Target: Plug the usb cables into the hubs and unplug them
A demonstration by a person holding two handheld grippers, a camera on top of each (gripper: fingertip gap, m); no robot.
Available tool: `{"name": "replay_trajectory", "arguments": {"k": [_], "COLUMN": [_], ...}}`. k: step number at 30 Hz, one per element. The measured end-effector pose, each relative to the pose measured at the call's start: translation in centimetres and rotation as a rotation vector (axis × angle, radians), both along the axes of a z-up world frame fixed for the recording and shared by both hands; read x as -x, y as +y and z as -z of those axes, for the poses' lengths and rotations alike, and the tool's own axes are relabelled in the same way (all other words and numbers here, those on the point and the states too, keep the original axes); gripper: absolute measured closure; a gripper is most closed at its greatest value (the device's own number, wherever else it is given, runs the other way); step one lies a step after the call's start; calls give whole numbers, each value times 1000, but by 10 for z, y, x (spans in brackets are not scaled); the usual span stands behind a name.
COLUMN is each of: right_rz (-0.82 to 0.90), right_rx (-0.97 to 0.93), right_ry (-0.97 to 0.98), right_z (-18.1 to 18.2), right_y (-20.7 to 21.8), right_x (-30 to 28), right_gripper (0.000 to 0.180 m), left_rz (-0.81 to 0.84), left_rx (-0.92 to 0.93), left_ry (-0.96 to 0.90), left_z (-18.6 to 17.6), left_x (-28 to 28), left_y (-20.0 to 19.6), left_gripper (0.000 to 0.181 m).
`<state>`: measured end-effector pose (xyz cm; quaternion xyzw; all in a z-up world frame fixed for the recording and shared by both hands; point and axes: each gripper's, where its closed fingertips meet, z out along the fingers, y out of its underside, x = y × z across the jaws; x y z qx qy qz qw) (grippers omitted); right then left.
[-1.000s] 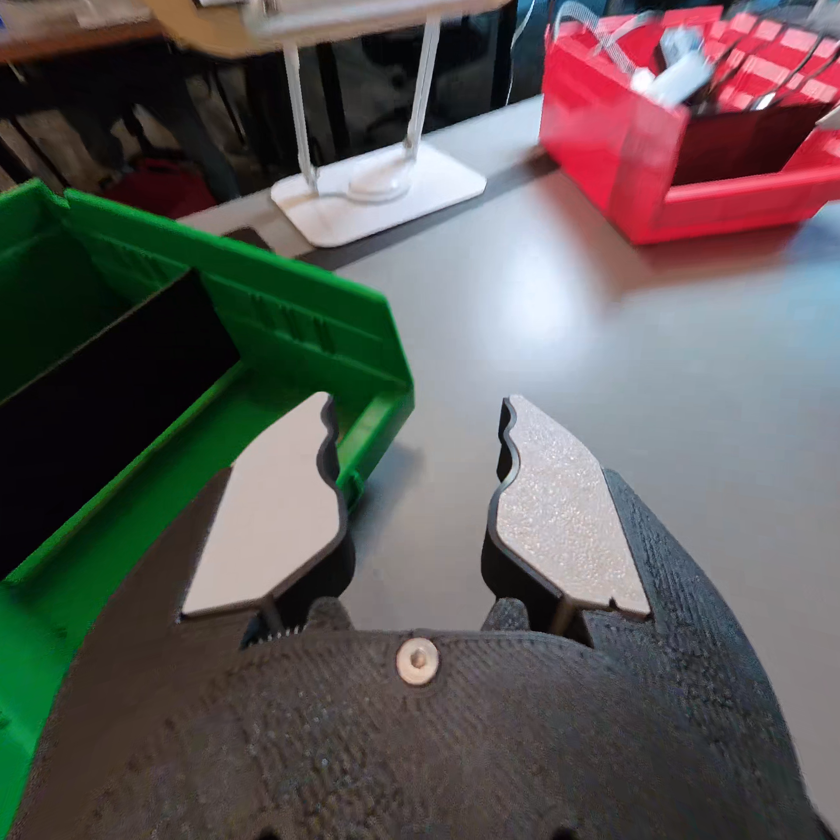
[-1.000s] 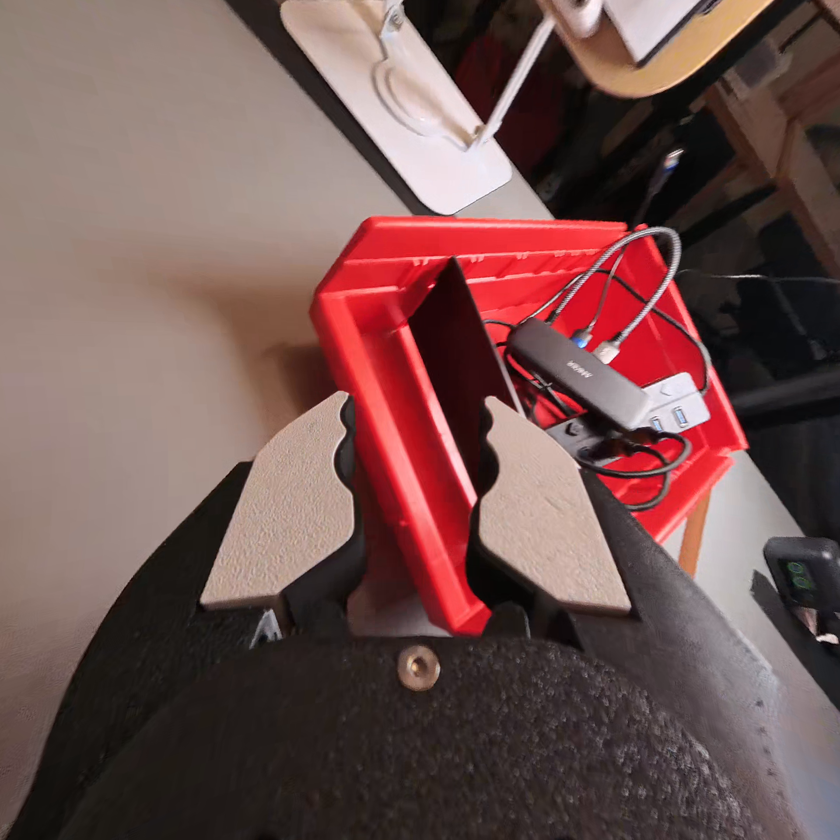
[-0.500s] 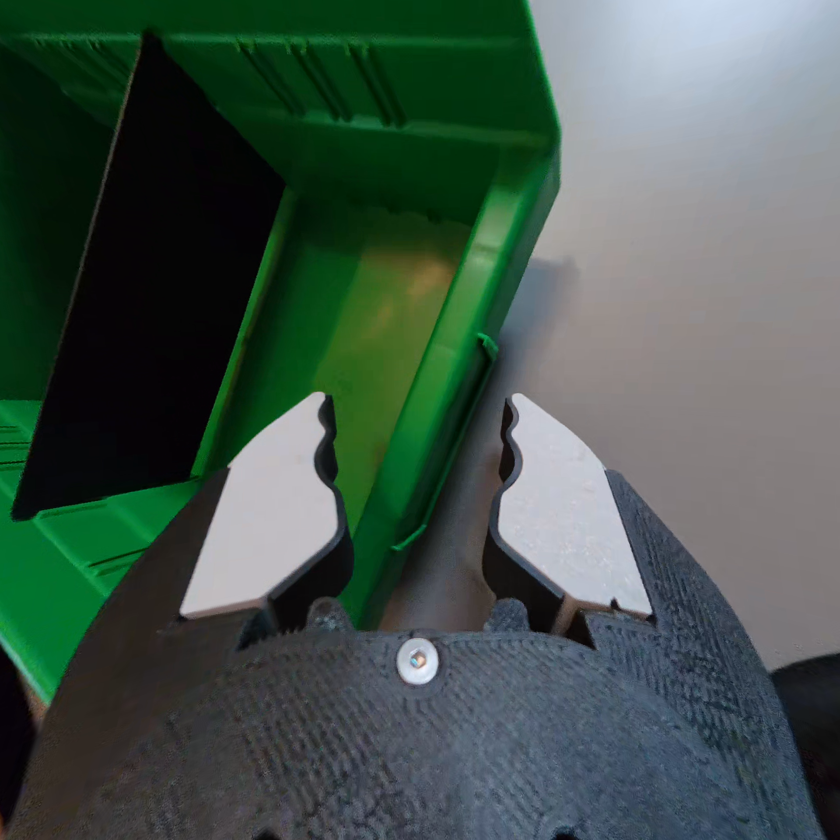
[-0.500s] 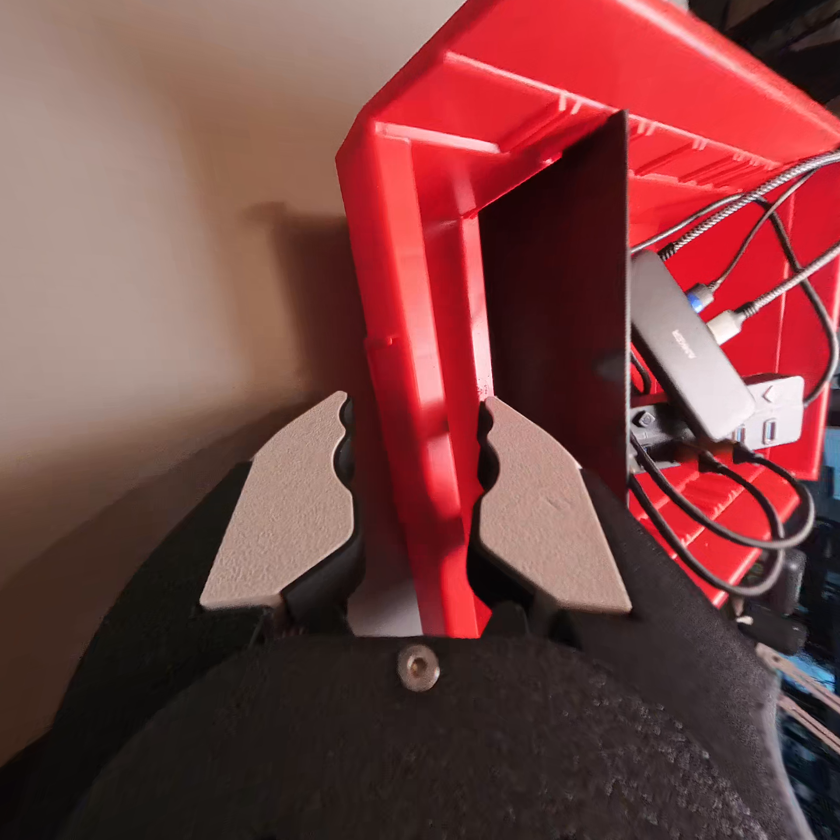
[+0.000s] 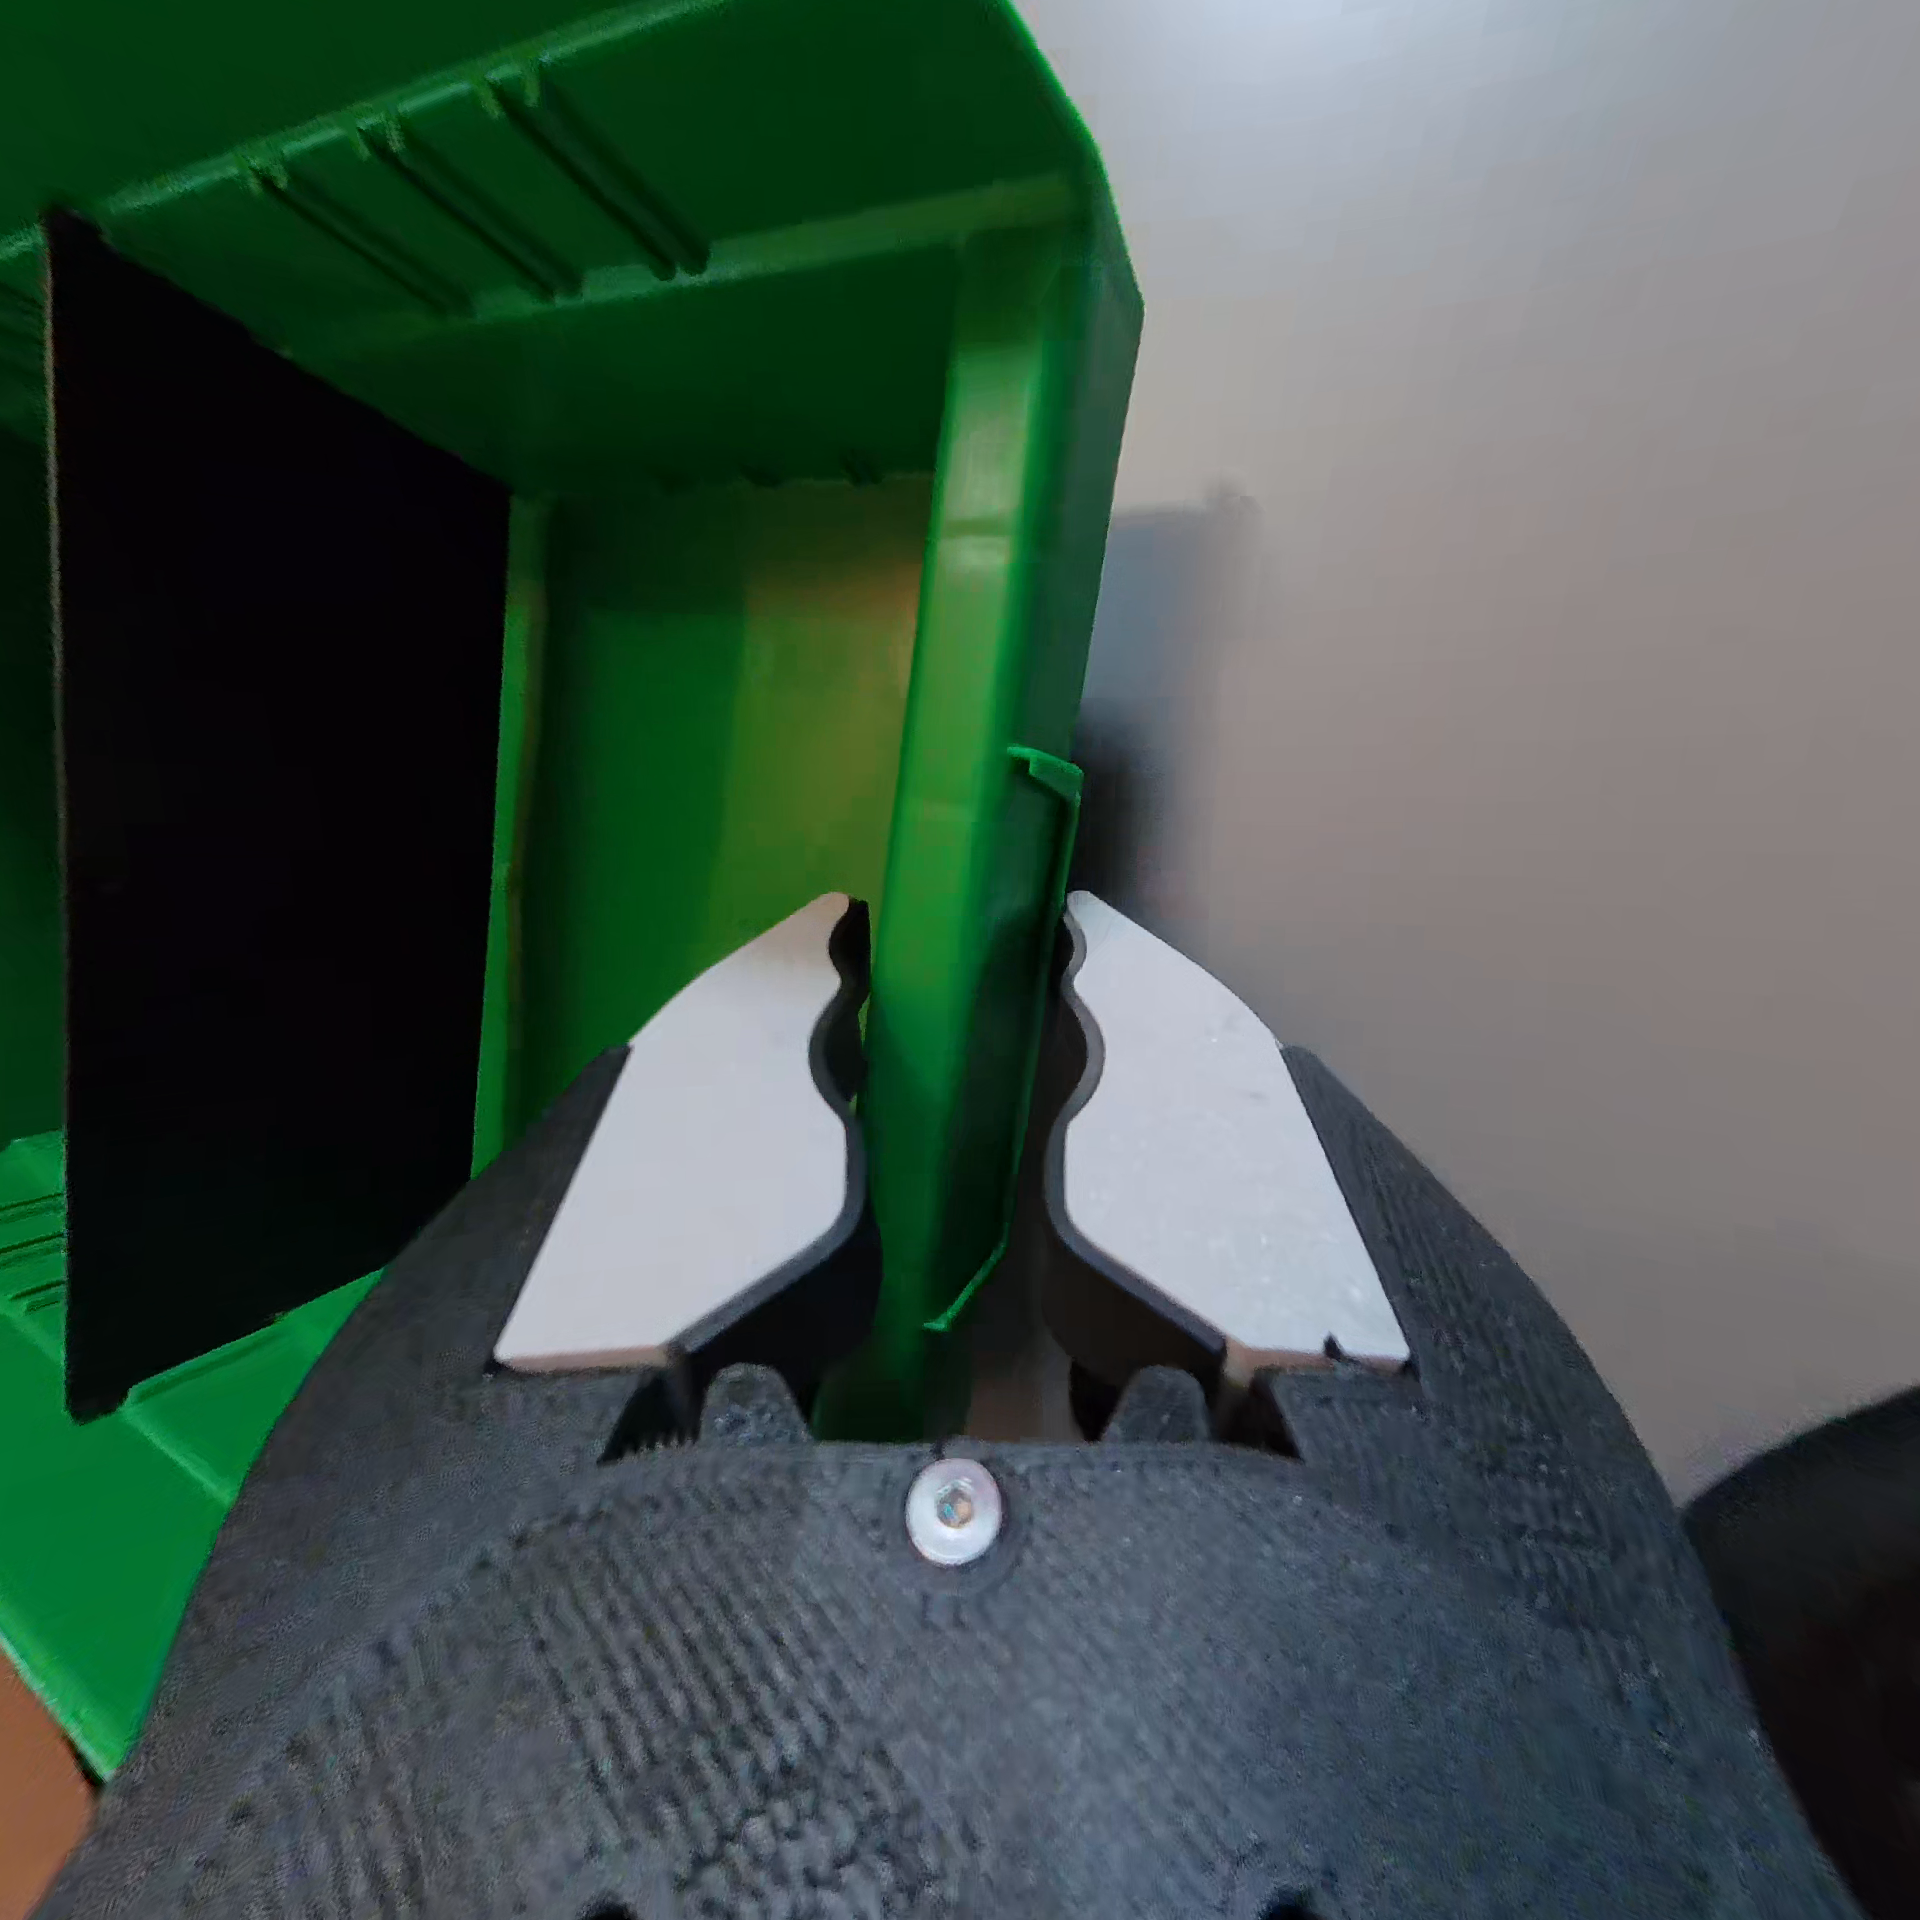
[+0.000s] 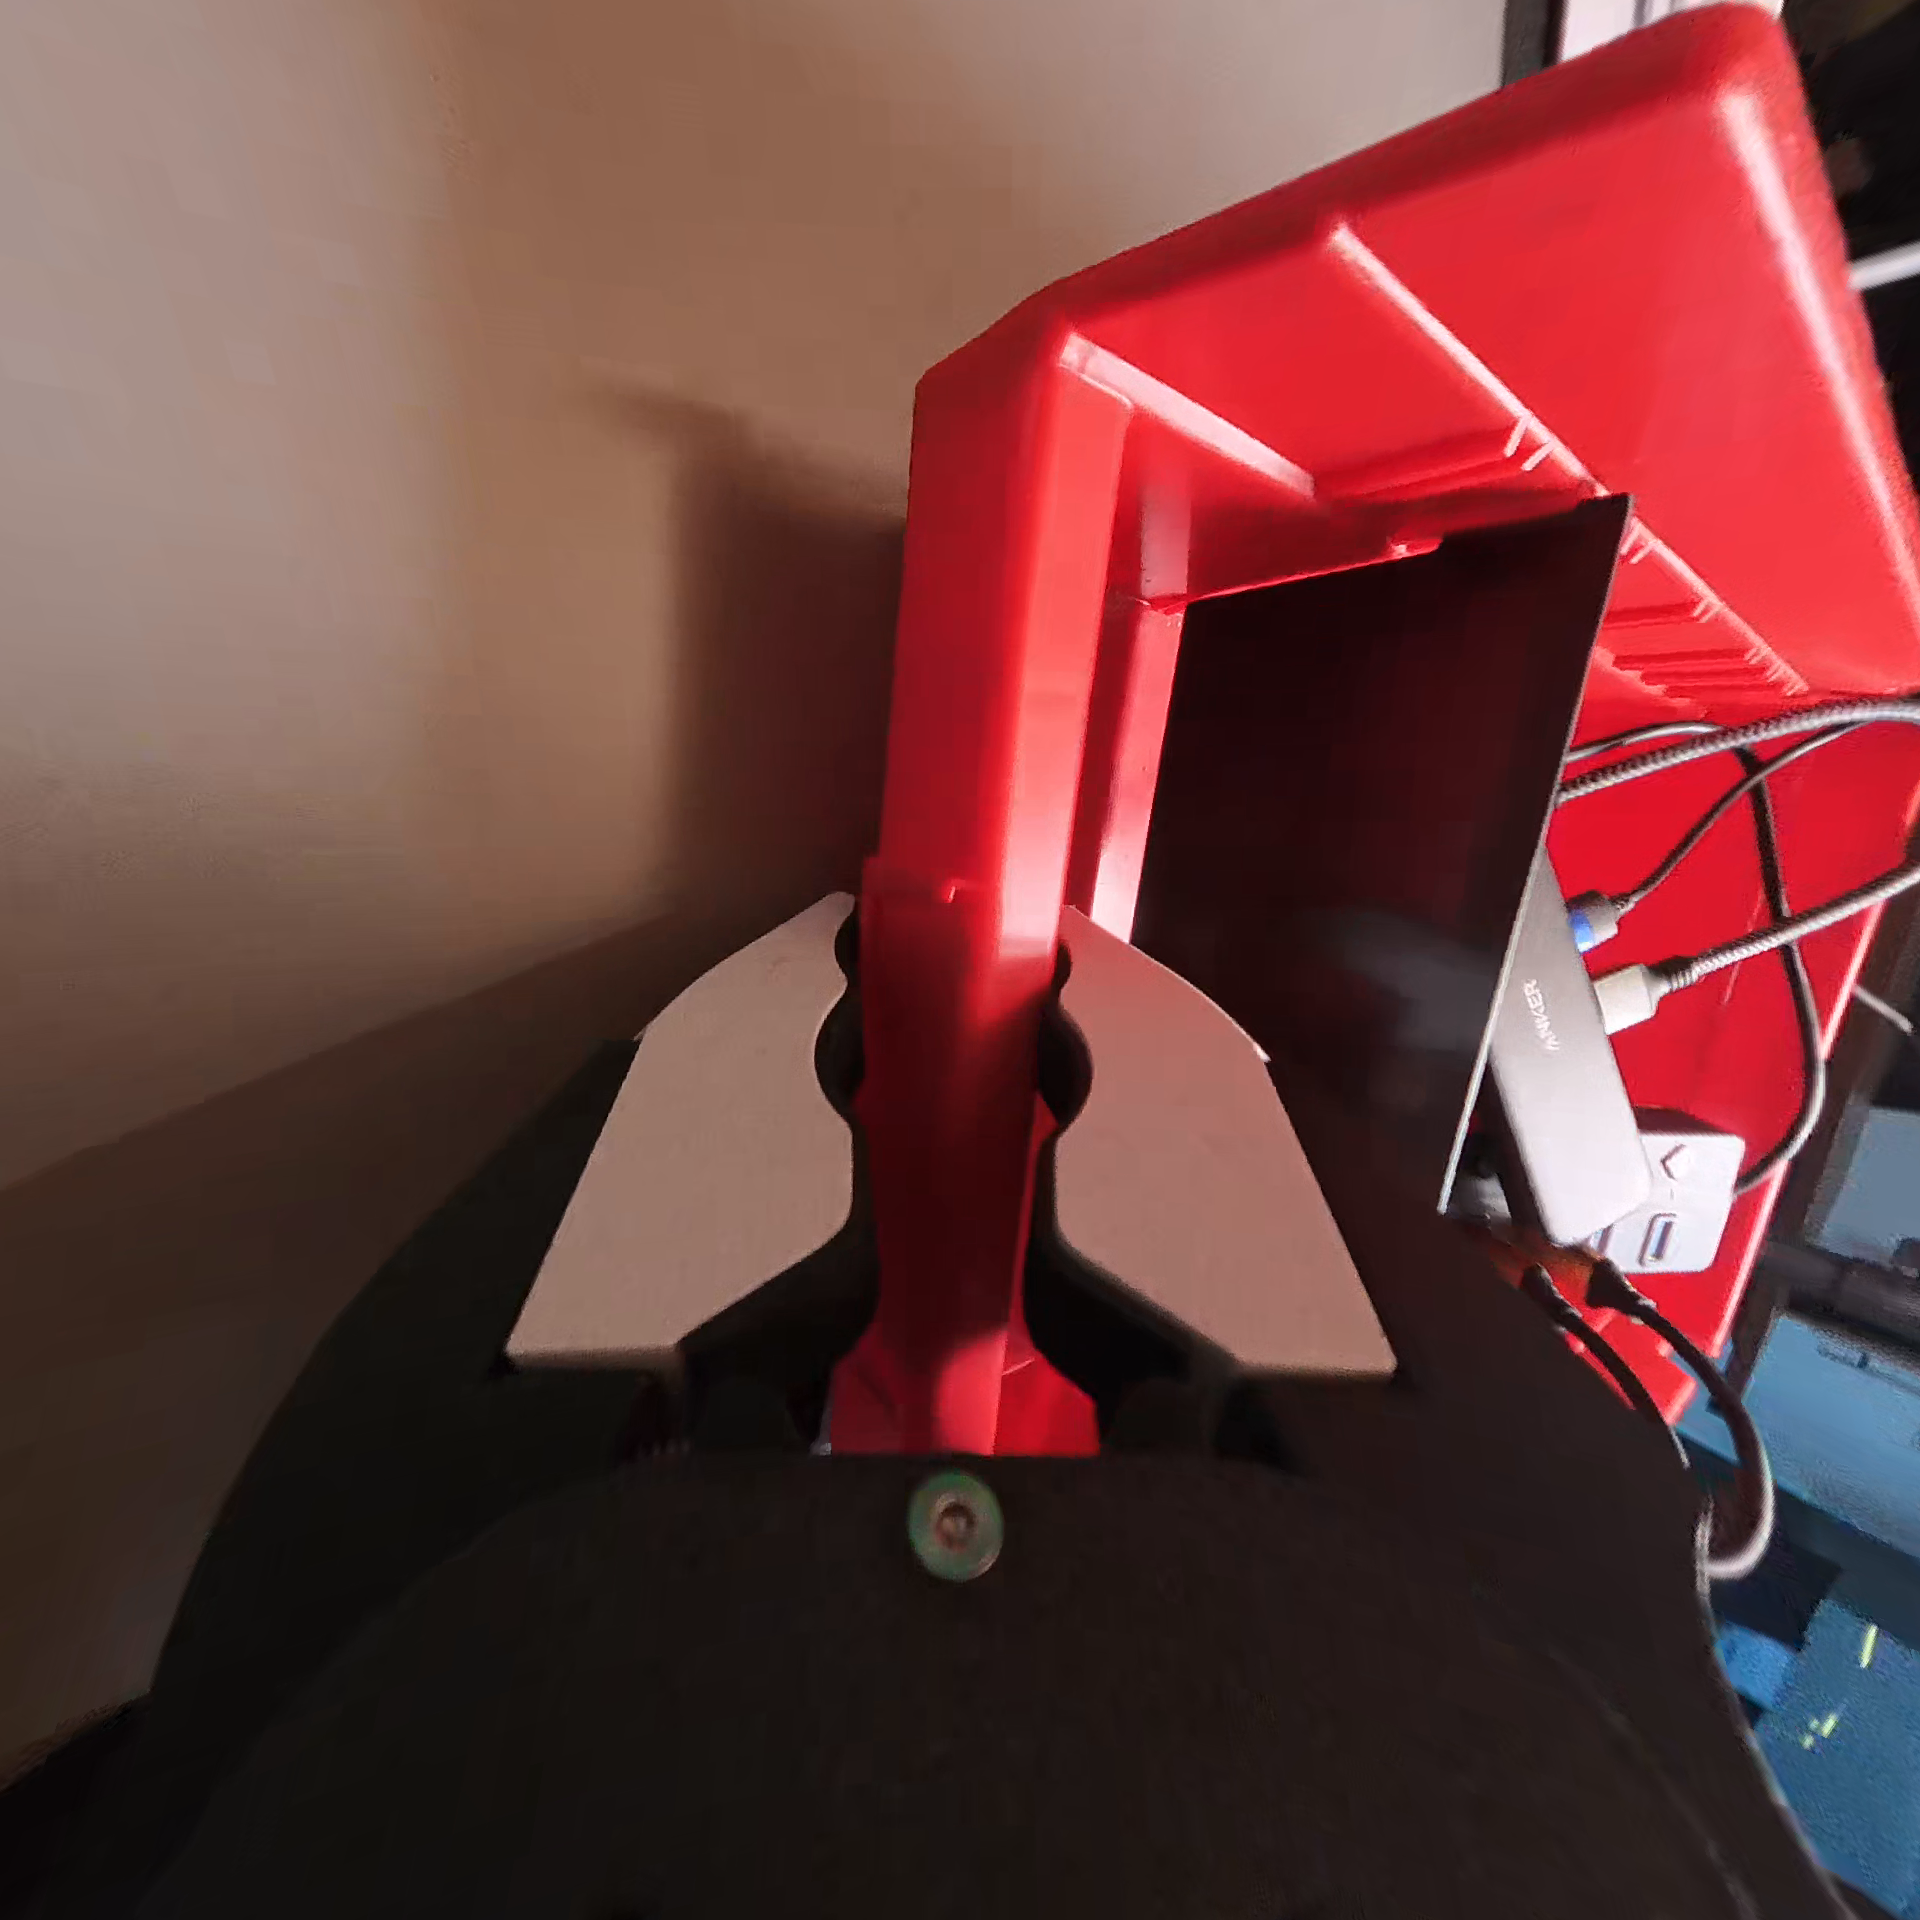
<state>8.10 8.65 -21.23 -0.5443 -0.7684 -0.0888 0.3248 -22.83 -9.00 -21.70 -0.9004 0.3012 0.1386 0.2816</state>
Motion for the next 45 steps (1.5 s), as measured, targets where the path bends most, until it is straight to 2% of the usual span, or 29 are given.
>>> {"name": "replay_trajectory", "arguments": {"k": [5, 11, 13, 16, 18, 21, 24, 27, 30, 34, 36, 39, 41, 45], "right_rz": [-112, -184, -185, -163, -78, 167, 406, 516, 556, 588, 621, 654, 655, 674], "right_rx": [-31, -50, 53, 303, 305, 266, 224, 278, 334, 381, 342, 306, 331, 351], "right_ry": [-6, 73, 181, 463, 631, 856, 988, 1055, 1062, 1067, 1060, 1035, 1070, 1124], "right_z": [-2, -9, -21, -61, -90, -116, -113, -95, -81, -68, -65, -62, -64, -64], "right_y": [-60, -126, -154, -193, -185, -149, -116, -102, -91, -80, -75, -71, -70, -71], "right_x": [-2, -6, -6, -12, -32, -83, -134, -144, -126, -99, -97, -95, -91, -89], "right_gripper": [149, 148, 147, 150, 151, 144, 133, 127, 124, 122, 124, 130, 135, 139], "left_rz": [204, 362, 415, 372, 333, 277, 224, 157, 70, -55, -86, -111, -135, -178], "left_rx": [-10, -64, -88, -139, -230, -305, -333, -354, -410, -477, -469, -448, -478, -562], "left_ry": [6, 45, 63, -12, -160, -445, -705, -892, -903, -909, -927, -859, -829, -827], "left_z": [0, -2, -4, -11, -29, -64, -91, -102, -95, -79, -71, -58, -57, -64], "left_x": [-67, -107, -111, -113, -125, -150, -180, -213, -237, -254, -264, -269, -267, -256], "left_y": [7, 47, 57, 60, 53, 30, 2, -19, -23, -5, 5, 20, 26, 31], "left_gripper": [147, 146, 145, 133, 131, 136, 136, 132, 128, 124, 126, 128, 130, 144]}}
